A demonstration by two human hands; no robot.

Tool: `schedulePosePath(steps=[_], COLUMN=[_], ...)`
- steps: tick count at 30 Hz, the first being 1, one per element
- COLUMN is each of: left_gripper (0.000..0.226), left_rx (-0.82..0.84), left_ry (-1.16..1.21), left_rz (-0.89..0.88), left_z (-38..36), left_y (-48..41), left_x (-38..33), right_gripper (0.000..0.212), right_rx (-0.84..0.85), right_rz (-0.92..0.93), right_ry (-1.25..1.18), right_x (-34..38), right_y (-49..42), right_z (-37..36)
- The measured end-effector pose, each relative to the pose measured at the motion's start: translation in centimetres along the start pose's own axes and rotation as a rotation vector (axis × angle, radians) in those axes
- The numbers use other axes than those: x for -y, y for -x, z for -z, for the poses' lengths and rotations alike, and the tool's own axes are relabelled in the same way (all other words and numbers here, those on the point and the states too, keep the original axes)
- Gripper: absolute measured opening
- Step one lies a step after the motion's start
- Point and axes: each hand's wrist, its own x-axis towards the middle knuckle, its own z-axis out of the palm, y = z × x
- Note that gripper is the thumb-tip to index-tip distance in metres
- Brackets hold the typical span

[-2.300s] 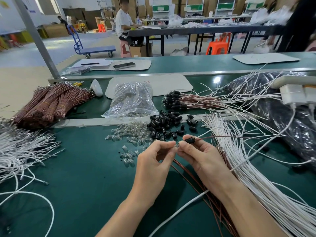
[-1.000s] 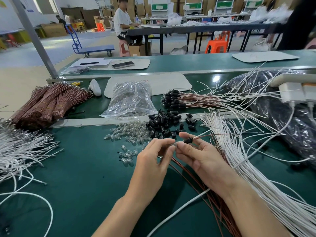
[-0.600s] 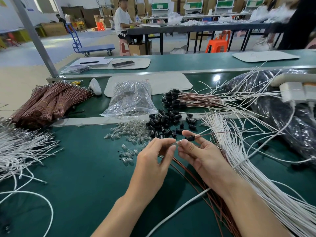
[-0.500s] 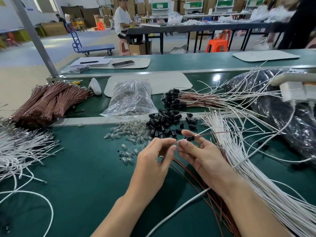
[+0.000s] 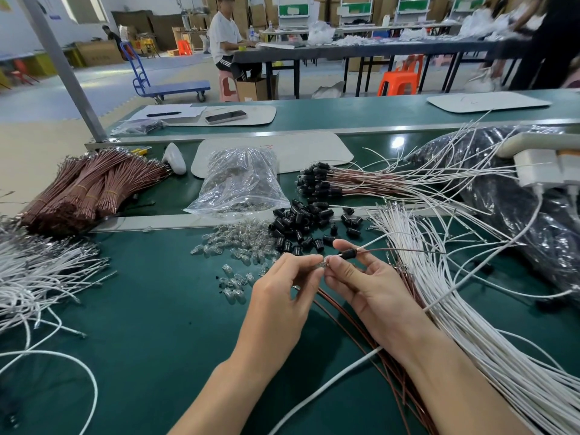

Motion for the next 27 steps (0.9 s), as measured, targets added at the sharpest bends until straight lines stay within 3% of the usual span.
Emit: schedulePosePath(steps=[3,20,27], left_gripper=[0.036,0.014,0.012], left_rx=[-0.010,-0.033,-0.024], left_ry=[0.021,-0.085,-0.150], left_rz=[0.002,-0.051,-0.077], left_z=[-0.02,0.04,0.41], left_y=[0.12,0.10,0.05], left_x=[-0.09,0.08,-0.34], right_gripper=[0.043,0.046,0.024], right_rx=[-0.008,0.027,0.042], right_rz=[0.001,-0.043,-0.072], right_ry=[-0.001,0.028,0.187], right_x=[-0.09,-0.01,-0.14], right_y=[0.13,0.58,0.87], right_z=[-0.20,-0.89,-1.06])
